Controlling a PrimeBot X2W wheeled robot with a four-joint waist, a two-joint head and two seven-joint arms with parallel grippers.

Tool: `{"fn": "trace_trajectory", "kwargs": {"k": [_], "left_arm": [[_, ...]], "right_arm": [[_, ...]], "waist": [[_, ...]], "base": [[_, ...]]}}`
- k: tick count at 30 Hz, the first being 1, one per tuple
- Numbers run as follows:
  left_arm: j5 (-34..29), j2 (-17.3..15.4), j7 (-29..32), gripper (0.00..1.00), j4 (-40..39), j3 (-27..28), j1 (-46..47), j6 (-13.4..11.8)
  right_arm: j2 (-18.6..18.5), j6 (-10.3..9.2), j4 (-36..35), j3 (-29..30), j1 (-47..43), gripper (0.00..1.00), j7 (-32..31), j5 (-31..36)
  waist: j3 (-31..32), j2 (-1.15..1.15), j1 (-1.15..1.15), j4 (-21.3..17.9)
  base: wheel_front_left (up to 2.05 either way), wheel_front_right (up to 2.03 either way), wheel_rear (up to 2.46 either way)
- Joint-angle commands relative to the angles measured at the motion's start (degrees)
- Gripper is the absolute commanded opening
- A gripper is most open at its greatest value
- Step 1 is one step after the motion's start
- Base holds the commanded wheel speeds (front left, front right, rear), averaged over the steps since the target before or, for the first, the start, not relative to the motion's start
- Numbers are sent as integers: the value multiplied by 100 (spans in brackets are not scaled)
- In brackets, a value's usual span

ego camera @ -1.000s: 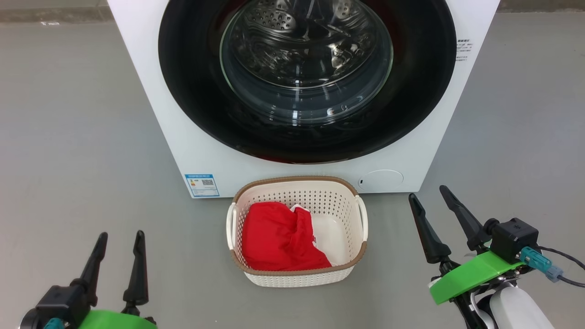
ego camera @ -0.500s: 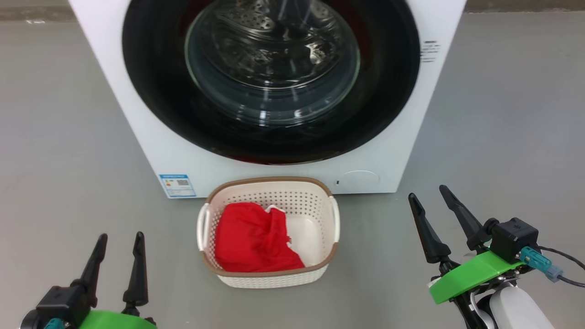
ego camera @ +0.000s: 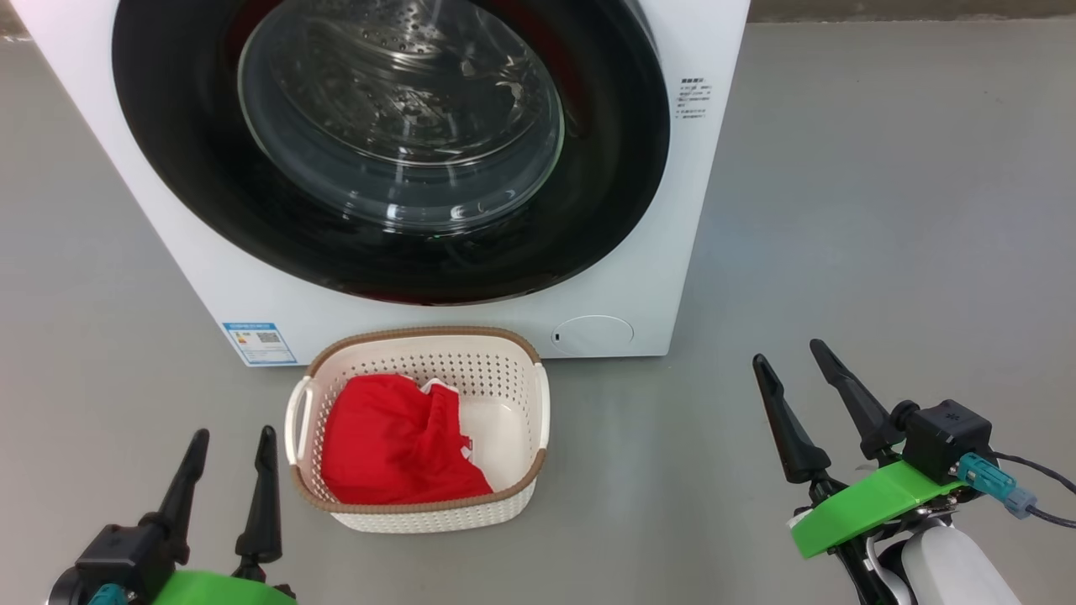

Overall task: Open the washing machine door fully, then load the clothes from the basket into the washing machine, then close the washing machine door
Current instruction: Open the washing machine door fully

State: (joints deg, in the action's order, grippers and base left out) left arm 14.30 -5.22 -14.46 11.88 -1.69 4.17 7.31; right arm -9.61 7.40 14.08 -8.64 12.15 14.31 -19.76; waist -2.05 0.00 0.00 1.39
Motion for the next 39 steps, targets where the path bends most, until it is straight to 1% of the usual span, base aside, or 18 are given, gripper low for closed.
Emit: {"fn": "trace_trajectory", "kwargs": {"k": [1, 39], "left_arm": [[45, -126, -54, 100, -128, 186, 279, 18], [-15, -112, -54, 100, -144, 233, 288, 18]], "right_arm": [[-14, 9, -148, -118, 176, 100, 69, 15], [-55, 9, -100, -145, 208, 100, 69, -13]], "waist": [[-4, 0, 0, 2], [-50, 0, 0, 23]], "base": [[31, 31, -62], [1, 1, -2]]}}
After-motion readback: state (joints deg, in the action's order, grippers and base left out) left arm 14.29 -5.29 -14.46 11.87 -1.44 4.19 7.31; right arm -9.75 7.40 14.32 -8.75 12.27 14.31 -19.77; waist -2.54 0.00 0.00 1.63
